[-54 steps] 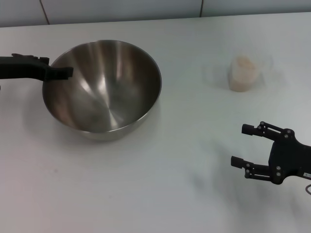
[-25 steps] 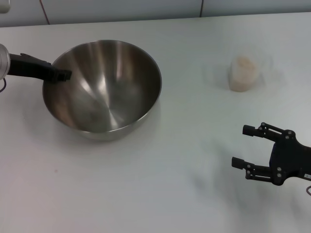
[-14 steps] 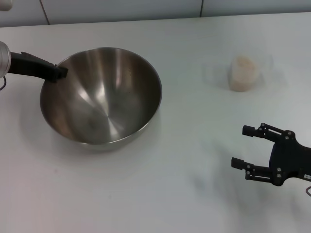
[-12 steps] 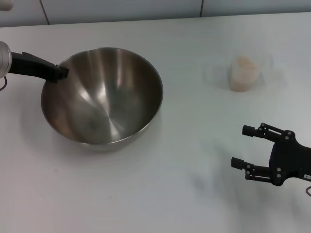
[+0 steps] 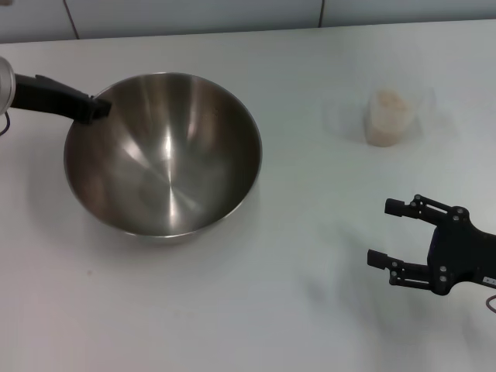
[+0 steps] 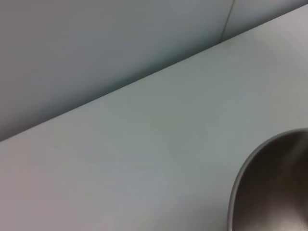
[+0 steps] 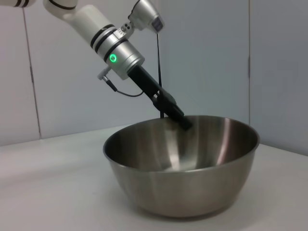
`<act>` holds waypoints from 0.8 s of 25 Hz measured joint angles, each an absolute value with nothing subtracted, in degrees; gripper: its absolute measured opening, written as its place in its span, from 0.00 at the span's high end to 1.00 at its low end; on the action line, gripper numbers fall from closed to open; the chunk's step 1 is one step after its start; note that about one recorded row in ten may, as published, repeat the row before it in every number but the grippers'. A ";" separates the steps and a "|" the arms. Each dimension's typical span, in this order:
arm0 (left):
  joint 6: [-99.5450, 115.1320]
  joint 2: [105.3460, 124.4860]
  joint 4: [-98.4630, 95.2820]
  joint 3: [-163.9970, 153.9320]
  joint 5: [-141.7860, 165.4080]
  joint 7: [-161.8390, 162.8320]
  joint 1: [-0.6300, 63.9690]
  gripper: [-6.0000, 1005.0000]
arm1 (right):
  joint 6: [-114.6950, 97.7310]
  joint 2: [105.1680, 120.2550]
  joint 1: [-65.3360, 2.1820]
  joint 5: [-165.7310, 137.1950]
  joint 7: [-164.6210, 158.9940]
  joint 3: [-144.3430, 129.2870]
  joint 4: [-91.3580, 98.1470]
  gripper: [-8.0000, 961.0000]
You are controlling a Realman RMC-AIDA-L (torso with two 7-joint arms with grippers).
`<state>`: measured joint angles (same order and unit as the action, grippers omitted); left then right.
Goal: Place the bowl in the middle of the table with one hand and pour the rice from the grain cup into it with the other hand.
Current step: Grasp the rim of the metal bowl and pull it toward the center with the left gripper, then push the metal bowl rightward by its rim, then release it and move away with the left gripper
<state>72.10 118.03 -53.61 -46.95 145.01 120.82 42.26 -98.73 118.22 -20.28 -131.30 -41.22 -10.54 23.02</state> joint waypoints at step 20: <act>76.36 118.69 -51.39 -48.07 140.42 122.08 48.82 0.95 | -98.70 118.21 -20.03 -131.30 -41.22 -10.55 23.29 0.14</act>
<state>76.36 118.69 -51.39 -48.07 140.42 122.08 48.82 -98.70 118.21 -20.03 -131.30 -41.22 -10.55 23.29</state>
